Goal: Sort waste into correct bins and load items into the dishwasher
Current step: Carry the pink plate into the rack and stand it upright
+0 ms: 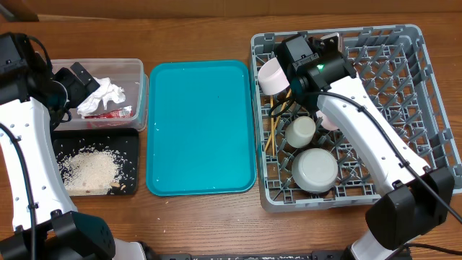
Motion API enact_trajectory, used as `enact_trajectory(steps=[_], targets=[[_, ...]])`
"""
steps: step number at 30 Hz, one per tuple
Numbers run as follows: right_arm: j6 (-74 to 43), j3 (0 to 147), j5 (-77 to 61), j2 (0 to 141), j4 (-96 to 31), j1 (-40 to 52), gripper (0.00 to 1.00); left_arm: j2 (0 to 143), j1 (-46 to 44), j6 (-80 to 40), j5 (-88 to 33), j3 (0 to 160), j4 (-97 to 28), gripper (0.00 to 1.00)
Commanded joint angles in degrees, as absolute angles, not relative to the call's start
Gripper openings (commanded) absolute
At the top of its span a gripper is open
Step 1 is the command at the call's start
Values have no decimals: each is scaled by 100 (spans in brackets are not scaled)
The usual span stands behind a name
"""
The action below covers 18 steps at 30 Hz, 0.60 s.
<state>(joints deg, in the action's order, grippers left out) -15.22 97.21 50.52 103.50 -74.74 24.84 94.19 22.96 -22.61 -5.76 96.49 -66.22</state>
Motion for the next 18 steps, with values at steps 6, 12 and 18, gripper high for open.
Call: enact_trajectory(steps=[6,12,18], targets=[[-1452,9970,2915,10296,-6617,2480,65,9439,2285,-2381,-596,9723,-6617,100],[-1457,9979,1376,10296,-6388,2480,100,9439,2285,-2381,-596,9723,-6617,100],[-1457,9977,1253,10296,-6386,2480,100,9439,2285,-2383,-596,9723,-6617,100]])
